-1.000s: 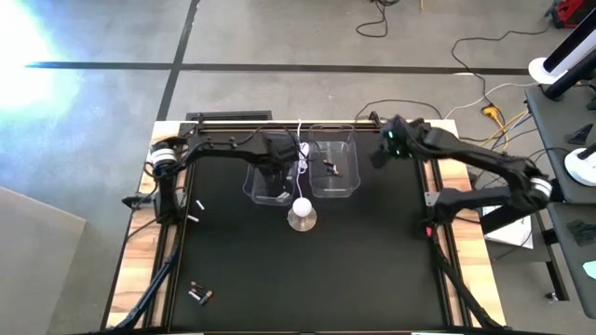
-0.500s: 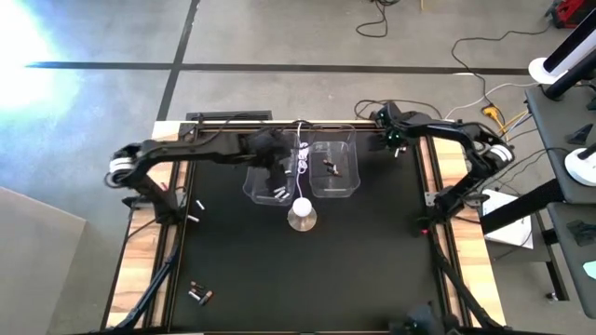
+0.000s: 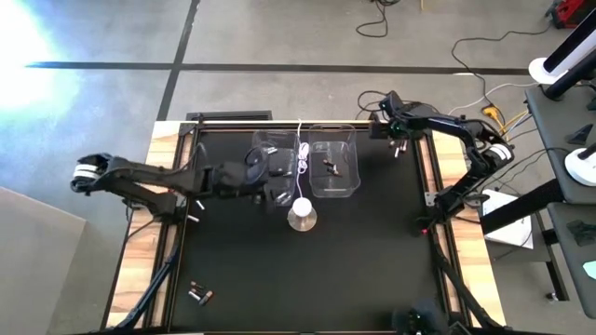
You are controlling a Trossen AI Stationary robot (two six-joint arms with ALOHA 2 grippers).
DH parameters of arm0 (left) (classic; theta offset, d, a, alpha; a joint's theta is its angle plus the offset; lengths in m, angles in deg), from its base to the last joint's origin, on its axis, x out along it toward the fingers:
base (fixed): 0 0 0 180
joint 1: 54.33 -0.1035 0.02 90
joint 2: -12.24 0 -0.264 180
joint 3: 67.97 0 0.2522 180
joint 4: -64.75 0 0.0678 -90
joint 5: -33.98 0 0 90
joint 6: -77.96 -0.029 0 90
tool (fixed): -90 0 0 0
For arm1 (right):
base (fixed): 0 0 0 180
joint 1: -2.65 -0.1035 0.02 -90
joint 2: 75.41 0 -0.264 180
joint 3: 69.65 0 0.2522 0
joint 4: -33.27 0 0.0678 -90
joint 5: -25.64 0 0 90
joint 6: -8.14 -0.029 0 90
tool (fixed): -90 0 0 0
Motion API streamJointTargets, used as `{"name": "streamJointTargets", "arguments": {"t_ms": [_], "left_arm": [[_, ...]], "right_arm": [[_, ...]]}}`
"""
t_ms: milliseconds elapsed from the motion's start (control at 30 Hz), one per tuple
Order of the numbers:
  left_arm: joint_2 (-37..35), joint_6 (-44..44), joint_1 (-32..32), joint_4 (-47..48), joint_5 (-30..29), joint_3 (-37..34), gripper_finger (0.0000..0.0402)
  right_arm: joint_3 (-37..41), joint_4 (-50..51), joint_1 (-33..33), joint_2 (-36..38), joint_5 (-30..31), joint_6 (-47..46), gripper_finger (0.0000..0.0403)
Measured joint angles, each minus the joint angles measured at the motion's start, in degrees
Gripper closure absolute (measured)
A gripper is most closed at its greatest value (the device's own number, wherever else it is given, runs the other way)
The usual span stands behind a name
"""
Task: Sort batteries
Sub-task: Put the black battery into the right transparent bin
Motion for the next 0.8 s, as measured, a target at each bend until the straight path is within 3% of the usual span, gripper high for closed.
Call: {"name": "streamJointTargets", "arguments": {"t_ms": [200, 400, 633, 800], "left_arm": [[-0.13, 1.73, 7.67, -10.24, -4.91, -4.62, 0.0196], [-0.06, 3.0, 14.97, -8.93, -12.1, -4.19, 0.0196], [1.9, 4.1, 21.96, -9.19, -22.51, -4.34, 0.0196], [2.8, 4.4, 23.0, -9.41, -23.54, -4.06, 0.0196]], "right_arm": [[-0.04, -0.85, 0.12, -3.25, -0.85, -7.46, 0.0241], [-1.02, -2.86, -0.34, -8.35, 2.29, -11.25, 0.0241], [-1.84, -2.71, -1.27, -9.87, 1.04, -13.79, 0.0241], [-1.72, -2.68, -1.22, -8.35, 2.22, -13.48, 0.0241]]}}
